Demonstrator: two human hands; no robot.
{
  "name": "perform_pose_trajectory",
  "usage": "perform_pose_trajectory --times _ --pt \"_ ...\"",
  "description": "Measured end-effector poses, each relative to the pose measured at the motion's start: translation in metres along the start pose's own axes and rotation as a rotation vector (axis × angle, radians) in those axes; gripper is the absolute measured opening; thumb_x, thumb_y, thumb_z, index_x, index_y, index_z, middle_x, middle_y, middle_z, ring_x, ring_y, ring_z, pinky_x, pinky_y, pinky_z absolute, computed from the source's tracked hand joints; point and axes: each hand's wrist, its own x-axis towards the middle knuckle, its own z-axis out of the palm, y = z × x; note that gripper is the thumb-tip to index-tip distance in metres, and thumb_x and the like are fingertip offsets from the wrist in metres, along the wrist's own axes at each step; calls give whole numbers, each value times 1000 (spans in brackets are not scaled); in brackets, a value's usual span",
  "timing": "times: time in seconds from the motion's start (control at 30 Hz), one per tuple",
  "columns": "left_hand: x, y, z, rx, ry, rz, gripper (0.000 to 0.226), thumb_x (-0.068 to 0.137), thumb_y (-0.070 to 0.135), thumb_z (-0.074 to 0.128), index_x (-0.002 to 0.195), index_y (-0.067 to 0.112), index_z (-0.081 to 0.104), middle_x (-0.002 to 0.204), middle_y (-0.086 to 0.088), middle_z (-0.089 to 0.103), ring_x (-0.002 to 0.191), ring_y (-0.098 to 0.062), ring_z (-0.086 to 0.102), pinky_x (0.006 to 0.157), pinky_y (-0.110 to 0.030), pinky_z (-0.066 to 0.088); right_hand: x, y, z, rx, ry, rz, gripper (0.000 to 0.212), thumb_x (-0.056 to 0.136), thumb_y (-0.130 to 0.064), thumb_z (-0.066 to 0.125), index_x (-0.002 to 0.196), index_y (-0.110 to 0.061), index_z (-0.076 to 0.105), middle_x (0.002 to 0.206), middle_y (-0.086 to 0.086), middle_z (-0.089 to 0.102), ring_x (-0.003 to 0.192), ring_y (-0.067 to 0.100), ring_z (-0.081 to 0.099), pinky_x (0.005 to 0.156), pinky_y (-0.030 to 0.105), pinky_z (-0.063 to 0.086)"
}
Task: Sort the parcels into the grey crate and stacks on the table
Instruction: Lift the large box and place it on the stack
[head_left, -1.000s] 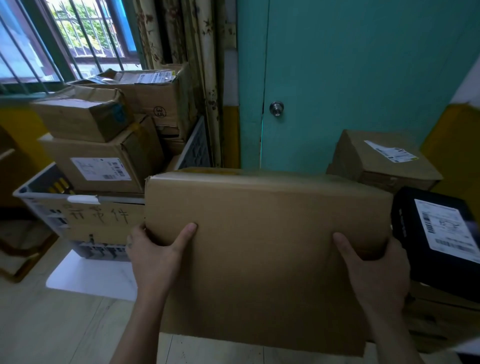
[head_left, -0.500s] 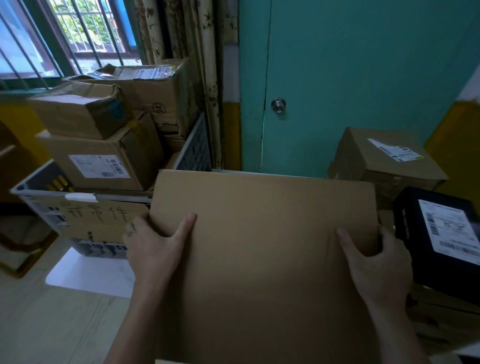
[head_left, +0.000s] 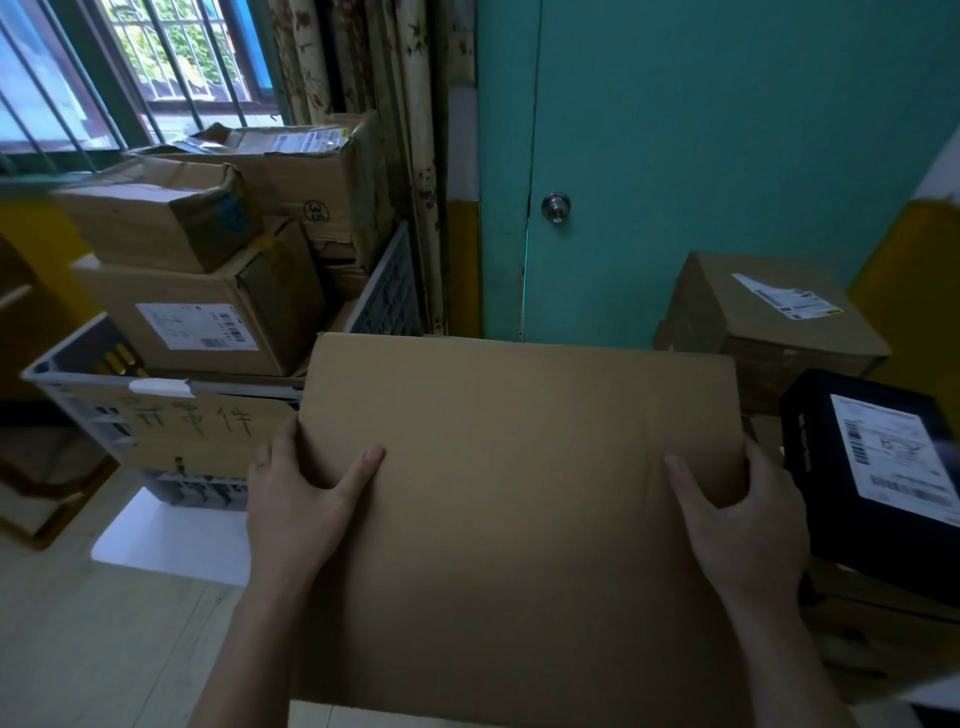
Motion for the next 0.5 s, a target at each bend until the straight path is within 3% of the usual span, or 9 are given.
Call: perform_pose_trajectory --times 0.17,0.27,0.37,0.5 --pt "-5 -4 -6 -59 -55 -23 97 75 52 78 155 25 29 155 -5 41 138 -29 42 108 -52 40 -4 -2 -1 -10 -35 31 84 80 -58 64 147 -12 42 140 15 51 131 34 43 100 48 40" --pt "-4 -6 -9 -85 -100 -49 97 75 49 80 154 26 29 155 -4 41 137 -29 44 106 -50 41 -7 0 -1 -24 -33 31 84 80 -59 63 146 -11 43 140 15 52 130 34 43 99 49 41" --pt "-2 -9 -12 -89 -152 -56 97 74 51 79 154 29 28 155 -4 41 136 -29 44 105 -50 41 -10 0 -3 -46 -19 29 90 77 -64 57 149 -13 39 142 16 51 131 37 43 101 52 41" --pt "-3 -9 -11 -84 -189 -70 102 73 61 70 157 35 20 158 -5 37 137 -31 44 107 -52 40 -15 4 -2 -108 -36 -52 82 85 -47 68 155 -26 28 148 13 46 136 37 40 105 53 38"
